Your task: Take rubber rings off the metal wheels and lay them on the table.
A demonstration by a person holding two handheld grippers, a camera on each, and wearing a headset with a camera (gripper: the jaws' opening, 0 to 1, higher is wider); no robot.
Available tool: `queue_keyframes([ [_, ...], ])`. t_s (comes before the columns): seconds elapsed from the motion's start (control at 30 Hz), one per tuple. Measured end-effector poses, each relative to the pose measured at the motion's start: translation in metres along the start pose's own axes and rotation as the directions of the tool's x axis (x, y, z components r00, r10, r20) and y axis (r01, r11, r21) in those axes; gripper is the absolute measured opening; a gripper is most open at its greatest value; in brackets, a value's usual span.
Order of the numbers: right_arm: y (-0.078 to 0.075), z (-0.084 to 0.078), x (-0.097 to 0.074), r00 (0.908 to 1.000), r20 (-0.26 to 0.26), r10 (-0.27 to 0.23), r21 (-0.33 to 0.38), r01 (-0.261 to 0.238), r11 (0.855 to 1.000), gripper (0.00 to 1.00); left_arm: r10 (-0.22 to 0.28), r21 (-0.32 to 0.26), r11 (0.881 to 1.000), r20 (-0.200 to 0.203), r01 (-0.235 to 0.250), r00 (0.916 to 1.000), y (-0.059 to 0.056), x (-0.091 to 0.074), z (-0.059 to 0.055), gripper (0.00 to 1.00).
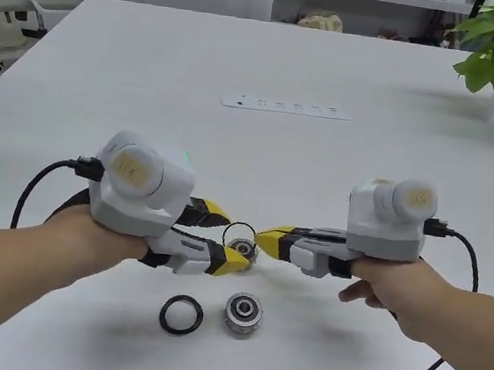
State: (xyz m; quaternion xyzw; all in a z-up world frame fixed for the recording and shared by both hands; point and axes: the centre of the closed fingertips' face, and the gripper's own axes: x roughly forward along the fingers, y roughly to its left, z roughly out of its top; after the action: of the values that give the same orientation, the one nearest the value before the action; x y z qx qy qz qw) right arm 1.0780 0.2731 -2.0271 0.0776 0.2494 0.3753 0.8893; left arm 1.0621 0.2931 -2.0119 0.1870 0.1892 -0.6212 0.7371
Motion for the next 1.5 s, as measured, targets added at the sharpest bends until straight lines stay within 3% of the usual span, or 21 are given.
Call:
queue_keyframes([
  [0.27,0.008,0.006,-0.001,0.9998,0.014,0.011,0.005,-0.011,1.0,0.0,0.008,-0.02,1.0,0.063,-0.006,0.998,-0.004,-0.019,0.015,0.49],
  [0.5,0.014,0.009,-0.002,0.9993,0.025,0.026,0.01,-0.027,1.0,0.0,0.019,-0.026,1.0,0.087,-0.016,0.996,-0.008,-0.036,0.02,0.58],
  [0.63,0.018,0.01,-0.002,0.9989,0.027,0.039,0.012,-0.039,0.999,0.0,0.025,-0.004,1.0,0.08,-0.025,0.9965,-0.011,-0.045,0.017,0.61],
  [0.8,0.022,0.01,-0.002,0.9983,0.025,0.053,0.011,-0.053,0.999,0.0,0.023,-0.055,0.998,0.091,-0.018,0.9956,-0.016,-0.057,0.014,0.65],
  [0.97,0.028,0.01,0.0,0.9972,0.025,0.07,0.014,-0.07,0.997,0.0,0.032,-0.039,0.999,0.09,-0.028,0.9954,-0.02,-0.067,0.012,0.69],
  [1.5,0.053,0.0,0.008,0.9911,-0.008,0.133,0.02,-0.133,0.991,0.0,0.066,-0.076,0.995,0.092,-0.06,0.9936,-0.024,-0.095,-0.003,0.77],
])
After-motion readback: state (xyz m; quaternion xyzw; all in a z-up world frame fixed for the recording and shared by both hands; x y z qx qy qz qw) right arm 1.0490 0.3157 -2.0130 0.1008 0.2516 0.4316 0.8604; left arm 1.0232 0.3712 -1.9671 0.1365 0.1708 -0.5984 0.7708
